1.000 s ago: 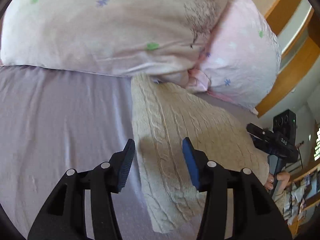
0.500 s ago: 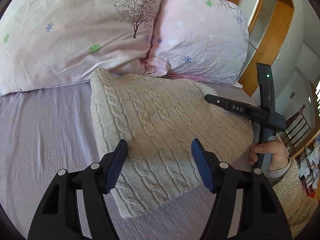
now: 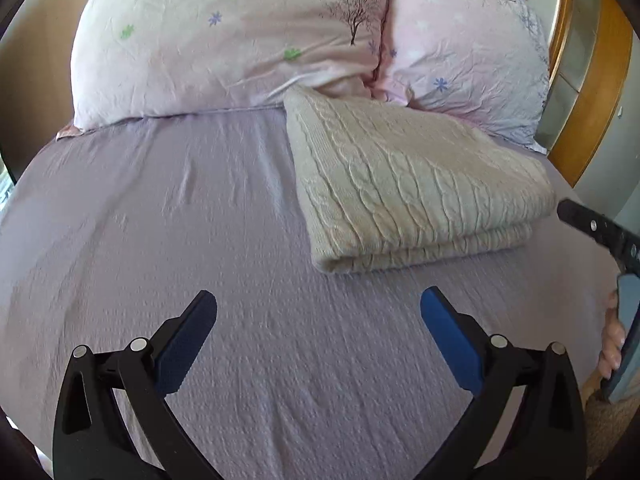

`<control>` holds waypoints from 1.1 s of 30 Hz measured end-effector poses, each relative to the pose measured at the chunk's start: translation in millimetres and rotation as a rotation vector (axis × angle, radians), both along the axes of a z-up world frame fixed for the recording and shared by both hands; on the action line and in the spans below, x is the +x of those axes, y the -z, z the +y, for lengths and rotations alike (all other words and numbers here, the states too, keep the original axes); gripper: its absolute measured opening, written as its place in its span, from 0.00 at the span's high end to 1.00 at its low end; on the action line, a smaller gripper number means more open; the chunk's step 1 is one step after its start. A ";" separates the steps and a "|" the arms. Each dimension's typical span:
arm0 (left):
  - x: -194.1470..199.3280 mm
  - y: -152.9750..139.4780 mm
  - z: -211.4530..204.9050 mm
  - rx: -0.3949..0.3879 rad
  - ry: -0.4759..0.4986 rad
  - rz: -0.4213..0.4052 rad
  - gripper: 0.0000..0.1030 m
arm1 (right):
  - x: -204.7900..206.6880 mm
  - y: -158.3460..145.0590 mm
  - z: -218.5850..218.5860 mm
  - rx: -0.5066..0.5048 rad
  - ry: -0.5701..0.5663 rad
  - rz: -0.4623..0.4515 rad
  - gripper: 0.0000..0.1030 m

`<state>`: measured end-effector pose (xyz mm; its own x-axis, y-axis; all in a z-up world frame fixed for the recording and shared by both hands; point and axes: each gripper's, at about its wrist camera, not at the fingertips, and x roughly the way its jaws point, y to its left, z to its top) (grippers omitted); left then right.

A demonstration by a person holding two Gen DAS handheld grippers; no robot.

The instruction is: Fold small clothes

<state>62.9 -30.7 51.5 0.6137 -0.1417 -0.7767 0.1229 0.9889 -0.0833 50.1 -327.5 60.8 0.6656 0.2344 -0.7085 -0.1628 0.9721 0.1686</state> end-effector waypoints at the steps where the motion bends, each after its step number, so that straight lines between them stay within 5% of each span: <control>1: 2.1 3.5 -3.3 0.022 -0.004 0.013 0.01 | -2.9 6.9 8.6 -0.031 -0.012 0.020 0.02; 8: 11.2 20.8 -9.3 0.016 -0.045 0.061 0.01 | -7.0 31.3 49.1 -0.158 -0.030 0.083 0.02; 13: 11.1 25.8 -15.6 0.089 -0.054 0.044 0.01 | -4.5 43.0 61.4 -0.200 -0.057 0.125 0.02; 33: 10.4 26.4 -16.5 0.114 -0.040 0.036 0.01 | -2.8 47.0 60.6 -0.177 -0.086 0.161 0.02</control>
